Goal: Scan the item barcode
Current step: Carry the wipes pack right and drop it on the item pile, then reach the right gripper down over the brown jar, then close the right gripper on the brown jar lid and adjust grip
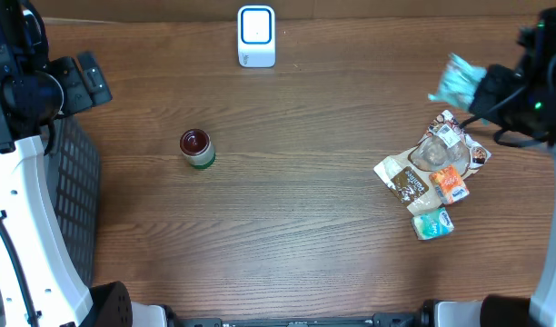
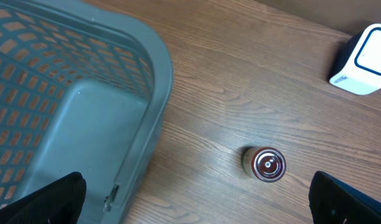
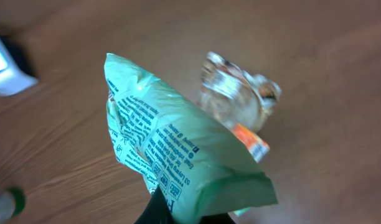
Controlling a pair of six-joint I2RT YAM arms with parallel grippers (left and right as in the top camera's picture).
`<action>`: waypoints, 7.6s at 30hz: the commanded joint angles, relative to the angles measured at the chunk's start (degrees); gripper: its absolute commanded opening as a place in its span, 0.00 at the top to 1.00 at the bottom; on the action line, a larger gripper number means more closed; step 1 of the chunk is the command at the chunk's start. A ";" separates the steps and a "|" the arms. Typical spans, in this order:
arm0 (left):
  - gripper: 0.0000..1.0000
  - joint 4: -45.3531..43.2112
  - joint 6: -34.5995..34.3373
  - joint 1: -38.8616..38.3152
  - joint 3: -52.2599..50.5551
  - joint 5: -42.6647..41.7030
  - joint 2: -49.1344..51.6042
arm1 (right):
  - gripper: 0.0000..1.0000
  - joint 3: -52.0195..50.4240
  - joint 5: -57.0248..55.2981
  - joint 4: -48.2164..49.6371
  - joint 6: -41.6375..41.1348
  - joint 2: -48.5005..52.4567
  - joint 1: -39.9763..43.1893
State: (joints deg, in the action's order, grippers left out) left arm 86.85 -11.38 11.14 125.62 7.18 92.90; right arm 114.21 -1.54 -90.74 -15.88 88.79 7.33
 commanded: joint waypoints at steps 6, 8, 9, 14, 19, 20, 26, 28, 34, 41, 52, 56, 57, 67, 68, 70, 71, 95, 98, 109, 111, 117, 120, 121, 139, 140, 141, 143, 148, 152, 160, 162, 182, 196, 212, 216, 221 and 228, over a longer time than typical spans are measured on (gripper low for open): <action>0.01 -0.11 1.09 0.09 0.13 0.50 0.09 | 0.96 -20.11 4.26 9.51 -1.70 4.17 9.99; 0.00 -0.11 1.09 0.09 0.13 0.50 0.09 | 0.96 -24.55 4.22 12.44 -1.70 5.14 11.15; 0.01 -0.11 1.09 0.09 0.13 0.50 0.09 | 0.96 -26.77 4.22 14.05 -1.70 5.55 11.63; 0.00 -0.11 1.09 0.09 0.13 0.50 0.09 | 0.82 -34.21 3.65 20.15 -1.73 6.14 13.07; 0.01 -0.09 1.09 0.09 0.13 0.50 0.09 | 0.44 -34.95 -0.31 19.56 -1.66 6.16 13.16; 0.01 -0.11 1.09 0.09 0.13 0.50 0.09 | 0.38 -34.86 -0.31 19.37 -1.44 6.16 13.16; 0.00 -0.11 1.09 0.09 0.11 0.50 0.09 | 0.26 -28.92 2.60 14.67 1.81 6.16 12.37; 0.01 -0.11 1.09 0.09 0.13 0.50 0.09 | 0.23 -25.20 6.56 12.59 4.72 6.16 11.19; 0.01 -0.11 1.09 0.09 0.13 0.50 0.09 | 0.19 -19.43 20.76 14.62 8.92 6.16 1.79; 0.00 -0.11 1.09 0.09 0.13 0.50 0.09 | 0.00 -19.87 24.11 38.71 8.04 12.28 -27.39; 0.01 -0.11 1.09 0.09 0.13 0.50 0.09 | 0.00 -19.52 7.76 66.49 5.70 23.32 -46.27; 0.00 -0.11 1.09 0.09 0.13 0.50 0.09 | 0.00 -16.15 7.50 68.26 7.23 26.56 -48.89; 0.00 -0.11 1.09 0.09 0.13 0.50 0.09 | 0.00 -14.71 7.54 68.35 7.21 28.06 -49.55; 0.01 -0.11 1.09 0.09 0.13 0.50 0.09 | 0.00 -12.35 7.28 70.77 6.99 37.40 -55.30; 0.00 -0.11 1.09 0.09 0.11 0.50 0.09 | 0.00 -12.35 6.88 70.99 6.99 37.88 -55.49; 0.00 -0.11 1.09 0.09 0.13 0.50 0.09 | 0.00 -12.35 6.91 71.36 6.99 38.95 -55.67; 0.00 -0.11 1.09 0.09 0.11 0.50 0.09 | 0.00 -12.35 6.88 71.38 6.99 39.45 -55.78; 0.00 -0.11 1.09 0.09 0.13 0.50 0.09 | 0.28 -12.59 7.61 65.40 8.72 37.86 -51.56; 0.01 -0.11 1.09 0.09 0.13 0.50 0.09 | 0.29 -12.59 7.58 61.05 8.72 34.99 -49.81; 0.00 -0.11 1.09 0.09 0.13 0.50 0.09 | 0.29 -12.61 6.54 39.19 11.61 30.36 -44.00; 0.01 -0.11 1.09 0.09 0.13 0.50 0.09 | 0.29 -12.61 6.67 35.76 11.02 30.36 -43.32; 0.01 -0.11 1.09 0.09 0.13 0.50 0.09 | 0.29 -13.29 6.67 33.81 9.75 30.36 -42.93; 0.00 -0.11 1.09 0.09 0.11 0.50 0.09 | 0.29 -13.92 6.45 36.17 9.46 30.36 -42.93; 0.00 -0.11 1.09 0.09 0.11 0.50 0.09 | 0.29 -14.21 5.33 37.44 7.28 30.36 -42.93; 0.01 -0.11 1.09 0.09 0.13 0.50 0.09 | 0.00 -12.26 -6.45 30.05 -14.34 30.16 -42.53; 0.00 -0.11 1.09 0.09 0.13 0.50 0.09 | 0.00 -11.15 -6.36 29.86 -12.02 30.14 -42.25; 0.01 -0.11 1.09 0.09 0.13 0.50 0.09 | 0.00 -10.27 -6.32 29.90 -10.34 30.14 -42.05; 0.00 -0.11 1.09 0.09 0.13 0.50 0.09 | 0.00 -9.29 -6.32 30.82 -7.93 30.14 -41.79; 0.00 -0.11 1.09 0.09 0.11 0.50 0.09 | 0.00 -10.47 -3.28 36.13 5.81 30.27 -41.70; 0.00 -0.11 1.09 0.09 0.11 0.50 0.09 | 0.01 -11.93 -2.93 37.70 -2.45 30.58 -41.70; 0.00 -0.11 1.09 0.09 0.13 0.50 0.09 | 0.00 -11.93 -4.81 34.99 -38.56 30.86 -42.14; 0.01 -0.11 1.09 0.09 0.13 0.50 0.09 | 0.03 -11.93 -5.09 34.88 -38.14 30.86 -42.77; 0.01 -0.11 1.09 0.09 0.13 0.50 0.09 | 0.30 -16.04 -7.41 36.22 -18.91 30.91 -43.36; 0.00 -0.11 1.09 0.09 0.13 0.50 0.09 | 0.25 -15.82 1.66 27.61 47.36 30.03 -43.36; 0.00 -0.11 1.09 0.09 0.13 0.50 0.09 | 0.00 -13.51 2.95 26.95 25.07 26.12 -40.61; 0.00 -0.11 1.09 0.09 0.13 0.50 0.09 | 0.00 -16.11 9.64 27.02 22.71 26.12 -38.29; 0.01 -0.11 1.09 0.09 0.11 0.50 0.09 | 0.01 -18.18 10.51 28.09 18.10 26.14 -36.96; 0.00 -0.11 1.09 0.09 0.13 0.50 0.09 | 0.00 -18.27 12.11 30.18 13.29 26.14 -38.03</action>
State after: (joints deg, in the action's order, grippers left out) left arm 86.85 -11.38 11.14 125.62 7.16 92.92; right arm 96.62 8.80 -61.39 0.62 116.84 -29.58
